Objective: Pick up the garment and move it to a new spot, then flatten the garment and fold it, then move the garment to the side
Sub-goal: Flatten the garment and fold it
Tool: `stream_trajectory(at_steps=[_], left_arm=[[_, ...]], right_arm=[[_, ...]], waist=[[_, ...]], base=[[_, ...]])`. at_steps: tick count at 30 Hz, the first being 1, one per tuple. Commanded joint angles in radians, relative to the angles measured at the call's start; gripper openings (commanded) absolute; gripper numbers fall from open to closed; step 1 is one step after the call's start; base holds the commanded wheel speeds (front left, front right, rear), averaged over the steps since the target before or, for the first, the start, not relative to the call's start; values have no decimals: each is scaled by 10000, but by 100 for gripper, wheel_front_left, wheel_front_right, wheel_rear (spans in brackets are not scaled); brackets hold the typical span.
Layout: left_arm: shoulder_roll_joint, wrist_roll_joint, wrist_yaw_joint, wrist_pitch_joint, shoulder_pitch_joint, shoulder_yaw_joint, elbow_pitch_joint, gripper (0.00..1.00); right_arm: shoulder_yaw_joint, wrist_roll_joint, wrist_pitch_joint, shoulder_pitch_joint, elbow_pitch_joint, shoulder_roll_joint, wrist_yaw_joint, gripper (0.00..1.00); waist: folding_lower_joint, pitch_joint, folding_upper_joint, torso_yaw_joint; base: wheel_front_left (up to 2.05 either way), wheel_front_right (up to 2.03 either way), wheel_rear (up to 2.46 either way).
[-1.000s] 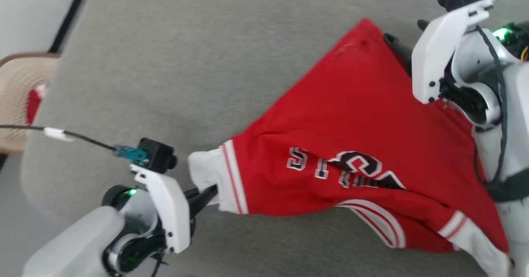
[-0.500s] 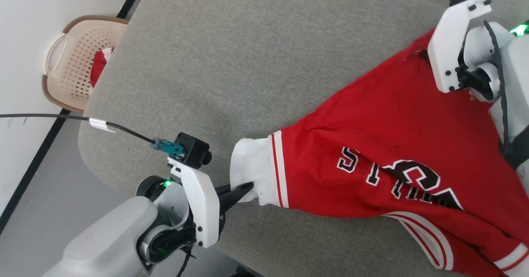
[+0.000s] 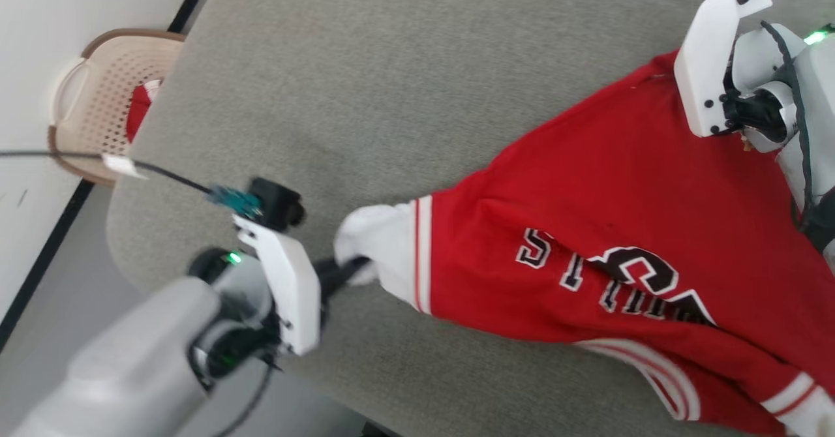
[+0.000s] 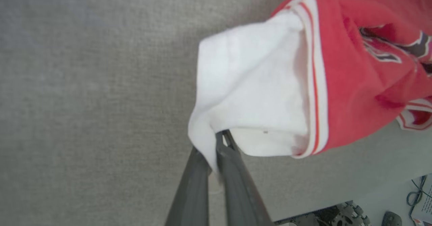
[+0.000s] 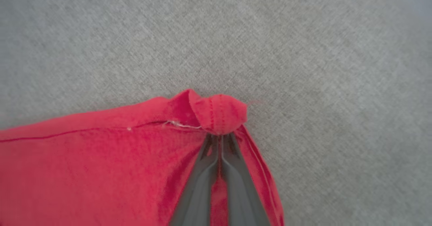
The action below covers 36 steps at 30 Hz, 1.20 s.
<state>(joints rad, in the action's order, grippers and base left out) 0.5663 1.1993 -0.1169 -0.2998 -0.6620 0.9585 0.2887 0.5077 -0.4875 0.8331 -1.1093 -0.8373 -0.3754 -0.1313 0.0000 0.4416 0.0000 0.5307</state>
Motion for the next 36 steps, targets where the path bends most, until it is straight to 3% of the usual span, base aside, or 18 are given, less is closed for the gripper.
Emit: stream_trajectory(at_steps=[1,9,22,30,36], left_arm=[[162,105,-44,-58,-228,-111,35,0],[1624,-231,181,-881,-1645,-676,-321,0],[3294,-775,583,-1837,-3865,-1592,-824,0],[3207,-1377,769,-1663,-4839,-1820,-313,0],[2482,-2238,683,-791,-6092,-1863,963,0]], right_arm=[[160,-75,85,388,-244,-193,10,0],[283,-814,-1048,-424,1326,-492,6,0],[-929,-1280,-1104,-47,4191,-1057,8,0],[-2204,-628,-819,261,5313,-743,8,0],[-3467,748,-1396,-215,4990,165,8,0]], waist=[[0,-109,0,-193],[0,-552,0,-1375],[0,-1219,0,-2972],[0,-1381,0,-3494],[0,-1127,0,-3799]], base=[[0,0,0],[0,0,0],[0,0,0],[0,0,0],[0,0,0]])
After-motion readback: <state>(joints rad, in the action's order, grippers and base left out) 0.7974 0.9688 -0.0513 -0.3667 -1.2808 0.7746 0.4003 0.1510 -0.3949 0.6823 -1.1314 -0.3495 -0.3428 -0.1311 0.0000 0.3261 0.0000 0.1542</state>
